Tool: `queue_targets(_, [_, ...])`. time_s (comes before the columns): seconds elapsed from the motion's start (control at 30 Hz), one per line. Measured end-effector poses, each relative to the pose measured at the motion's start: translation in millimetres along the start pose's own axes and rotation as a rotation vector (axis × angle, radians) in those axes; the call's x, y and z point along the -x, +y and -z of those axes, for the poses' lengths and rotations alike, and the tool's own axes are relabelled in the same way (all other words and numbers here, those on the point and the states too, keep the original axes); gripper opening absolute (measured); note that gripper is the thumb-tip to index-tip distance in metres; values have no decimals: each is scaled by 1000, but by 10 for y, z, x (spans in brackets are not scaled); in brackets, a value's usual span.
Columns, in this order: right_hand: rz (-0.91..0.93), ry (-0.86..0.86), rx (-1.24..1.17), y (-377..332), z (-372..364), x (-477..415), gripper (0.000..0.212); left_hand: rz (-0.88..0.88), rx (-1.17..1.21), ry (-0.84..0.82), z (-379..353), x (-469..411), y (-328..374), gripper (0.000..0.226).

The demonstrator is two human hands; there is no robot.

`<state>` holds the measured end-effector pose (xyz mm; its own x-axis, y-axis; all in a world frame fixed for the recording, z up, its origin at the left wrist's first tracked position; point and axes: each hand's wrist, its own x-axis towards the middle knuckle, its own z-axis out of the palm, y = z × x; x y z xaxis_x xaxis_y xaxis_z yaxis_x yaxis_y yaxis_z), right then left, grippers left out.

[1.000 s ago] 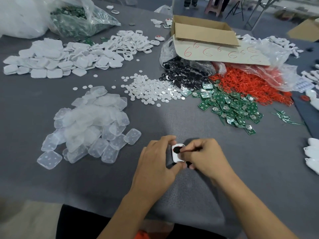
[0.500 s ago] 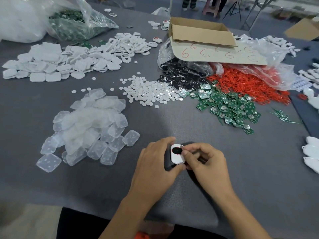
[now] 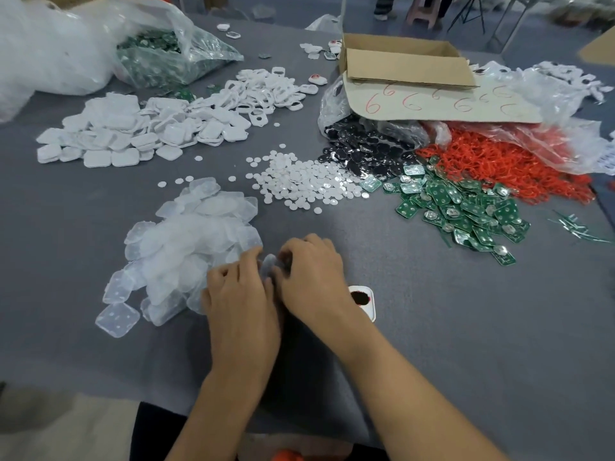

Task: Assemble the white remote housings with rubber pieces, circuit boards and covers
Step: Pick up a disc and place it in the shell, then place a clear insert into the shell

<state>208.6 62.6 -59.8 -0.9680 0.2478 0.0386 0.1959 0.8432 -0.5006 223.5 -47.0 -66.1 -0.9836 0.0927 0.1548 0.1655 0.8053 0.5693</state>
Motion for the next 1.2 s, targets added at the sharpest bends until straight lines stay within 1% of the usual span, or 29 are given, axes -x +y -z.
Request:
queue_targets(0.03, [-10,5,-47,5,-6,-9,14,-1,34,-1,0,2,-13,36])
queue_targets(0.1, [-25,-4,-247,47,46,29,3,-4,180,31,6,5,-44,37])
queue_targets(0.17, [-19,-31,-492,107,159,110,12,3,385,49,42,7,-66,37])
queue_targets(0.23, [44,-10,-657,177,313,217,16,1,573,-2,96,15,-70,25])
queue_targets(0.27, [75,22,-697,222,389,288,17,-5,641,-37,123,29,-63,19])
queue_targets(0.33, [124,114,-711,329,512,441,19,2,785,-102,171,78,-18,11])
queue_targets(0.37, [146,162,-691,382,565,529,24,24,907,-157,190,112,26,10])
queue_targets(0.43, [234,270,-594,486,646,685,35,115,1202,-312,191,195,118,24])
queue_targets(0.47, [286,313,-531,526,678,750,36,162,1287,-363,166,229,162,29])
queue_targets(0.5, [322,336,-478,551,704,815,35,187,1312,-373,140,259,211,31])
queue_targets(0.57, [333,327,-414,602,729,933,34,193,1244,-342,82,308,289,31])
queue_targets(0.6, [308,300,-424,633,735,984,33,185,1215,-329,65,324,318,32])
queue_targets(0.63, [249,256,-483,667,763,1026,33,172,1200,-326,53,330,348,35])
queue_targets(0.67, [170,201,-593,689,820,1039,34,143,1180,-333,42,327,360,37])
queue_targets(0.7, [90,144,-699,709,891,1028,34,107,1156,-353,37,321,373,39])
queue_targets(0.73, [31,90,-756,728,954,996,32,71,1137,-386,24,316,383,41])
queue_targets(0.77, [7,55,-724,743,1008,950,28,45,1129,-424,16,307,403,43])
queue_targets(0.83, [12,14,-538,750,1061,845,14,15,1129,-480,-28,275,435,46])
queue_targets(0.87, [0,6,-510,749,1052,806,9,8,1127,-483,-57,258,438,47])
queue_targets(0.93, [-62,28,-579,797,1008,738,11,-30,1064,-436,-117,227,400,53])
queue_targets(0.97, [-109,53,-605,855,979,717,13,-68,966,-395,-154,213,350,59])
queue_targets(1.0, [-154,81,-618,911,950,698,14,-113,819,-366,-189,198,295,67])
queue_targets(1.07, [-221,98,-610,989,904,674,16,-221,527,-376,-236,179,207,89])
queue_targets(1.1, [-235,83,-598,1004,874,667,16,-282,419,-394,-263,175,177,98])
queue_targets(1.13, [-241,60,-584,1006,839,661,16,-338,339,-403,-293,175,157,105])
queue_targets(1.2, [-248,15,-566,990,783,654,16,-396,270,-392,-343,179,141,110])
